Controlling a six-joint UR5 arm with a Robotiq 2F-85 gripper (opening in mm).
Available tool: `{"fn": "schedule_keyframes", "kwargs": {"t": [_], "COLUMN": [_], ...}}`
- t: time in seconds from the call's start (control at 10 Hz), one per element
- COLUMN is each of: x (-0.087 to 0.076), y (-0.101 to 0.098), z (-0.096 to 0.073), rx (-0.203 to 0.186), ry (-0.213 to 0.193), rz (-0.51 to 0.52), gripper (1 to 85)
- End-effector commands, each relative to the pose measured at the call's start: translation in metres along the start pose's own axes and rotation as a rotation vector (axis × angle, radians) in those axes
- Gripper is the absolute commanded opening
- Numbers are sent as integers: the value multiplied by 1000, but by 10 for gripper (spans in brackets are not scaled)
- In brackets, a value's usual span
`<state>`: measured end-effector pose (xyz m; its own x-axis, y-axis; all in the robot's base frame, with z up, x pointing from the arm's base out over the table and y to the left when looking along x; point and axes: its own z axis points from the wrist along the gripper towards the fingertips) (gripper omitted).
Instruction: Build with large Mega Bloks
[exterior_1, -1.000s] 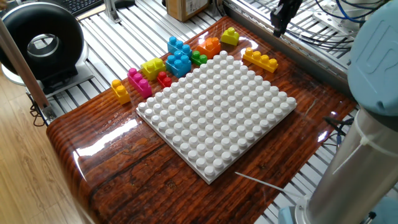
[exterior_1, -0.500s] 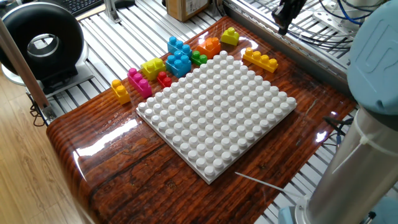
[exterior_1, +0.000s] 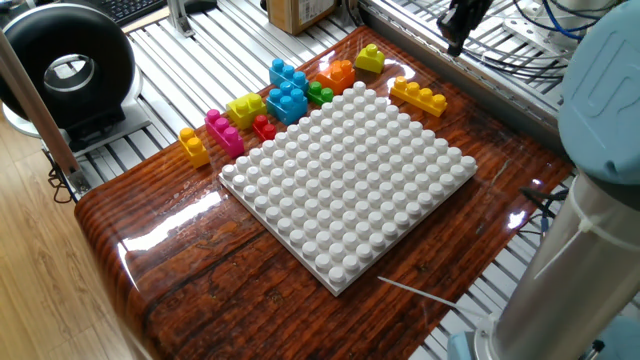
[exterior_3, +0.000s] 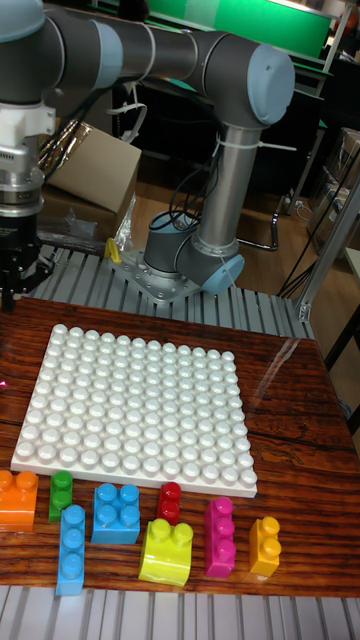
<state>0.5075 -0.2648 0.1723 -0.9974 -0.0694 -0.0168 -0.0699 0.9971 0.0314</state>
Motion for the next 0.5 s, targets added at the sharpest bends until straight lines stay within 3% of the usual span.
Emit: {"fn": "schedule_keyframes", "kwargs": {"t": [0.0, 0.4], "x": [-1, -7], "y": [-14, -21], "z": [5, 26], "rx": [-16, -9], "ry": [-12, -22], "rz": [-50, -50], "gripper": [430, 410]}}
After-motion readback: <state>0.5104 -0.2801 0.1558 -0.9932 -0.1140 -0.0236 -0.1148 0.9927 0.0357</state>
